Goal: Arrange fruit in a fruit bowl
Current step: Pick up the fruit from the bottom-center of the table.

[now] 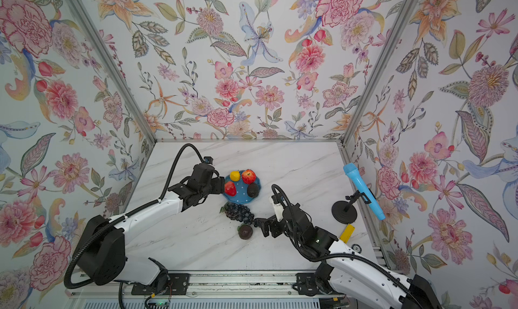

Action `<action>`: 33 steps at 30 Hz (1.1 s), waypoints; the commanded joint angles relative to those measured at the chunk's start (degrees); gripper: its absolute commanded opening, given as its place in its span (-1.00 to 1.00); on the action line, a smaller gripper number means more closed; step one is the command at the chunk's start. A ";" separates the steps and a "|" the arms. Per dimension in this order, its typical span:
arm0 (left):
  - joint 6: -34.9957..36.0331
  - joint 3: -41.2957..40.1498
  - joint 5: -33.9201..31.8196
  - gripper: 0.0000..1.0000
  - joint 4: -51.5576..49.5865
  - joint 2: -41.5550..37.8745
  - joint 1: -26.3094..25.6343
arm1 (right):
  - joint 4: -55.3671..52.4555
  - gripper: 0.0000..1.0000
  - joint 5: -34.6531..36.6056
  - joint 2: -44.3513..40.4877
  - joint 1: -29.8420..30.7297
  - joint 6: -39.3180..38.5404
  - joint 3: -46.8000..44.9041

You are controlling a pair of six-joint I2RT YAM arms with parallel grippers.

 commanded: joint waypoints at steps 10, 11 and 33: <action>2.15 -14.56 -4.82 0.69 14.61 -13.29 0.67 | -0.44 0.95 2.77 8.13 14.99 10.96 2.42; 2.03 -15.10 -4.80 0.69 15.28 -13.74 0.68 | 0.10 0.95 2.67 8.96 15.21 11.20 2.62; 0.35 -19.24 -4.31 0.71 18.67 -14.43 1.24 | 5.66 0.59 0.13 29.25 13.64 12.90 9.49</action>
